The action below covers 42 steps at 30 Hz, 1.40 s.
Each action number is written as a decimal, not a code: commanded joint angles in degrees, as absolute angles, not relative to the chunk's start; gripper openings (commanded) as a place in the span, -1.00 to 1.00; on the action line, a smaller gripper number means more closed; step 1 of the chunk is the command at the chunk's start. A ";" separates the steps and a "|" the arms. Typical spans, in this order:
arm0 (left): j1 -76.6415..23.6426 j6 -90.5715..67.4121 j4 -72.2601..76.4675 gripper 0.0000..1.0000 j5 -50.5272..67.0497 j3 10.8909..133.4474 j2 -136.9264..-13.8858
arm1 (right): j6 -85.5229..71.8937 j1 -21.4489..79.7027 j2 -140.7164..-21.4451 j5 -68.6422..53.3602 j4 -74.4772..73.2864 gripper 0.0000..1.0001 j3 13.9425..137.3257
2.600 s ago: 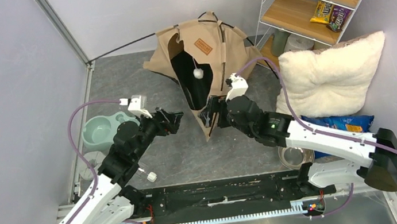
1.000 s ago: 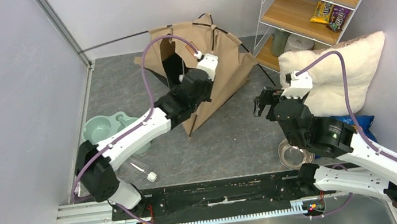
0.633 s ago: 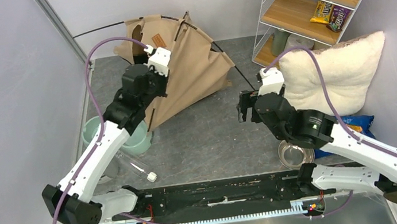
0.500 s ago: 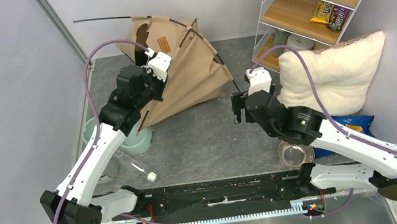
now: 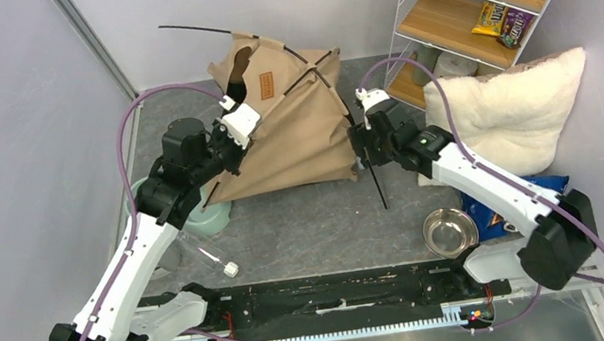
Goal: Set up the pet tent
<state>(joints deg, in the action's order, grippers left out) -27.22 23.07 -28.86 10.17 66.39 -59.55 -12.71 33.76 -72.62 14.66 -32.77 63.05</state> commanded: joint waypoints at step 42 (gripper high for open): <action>-26.99 20.86 -11.64 -0.96 9.06 61.78 -54.59 | -21.66 36.54 -56.21 -9.96 -31.70 -1.00 57.51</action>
<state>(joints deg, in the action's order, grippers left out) -26.83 24.27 -19.70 8.80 60.66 -54.24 -18.63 36.21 -57.67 -8.38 -28.58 50.74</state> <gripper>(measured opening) 0.074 0.018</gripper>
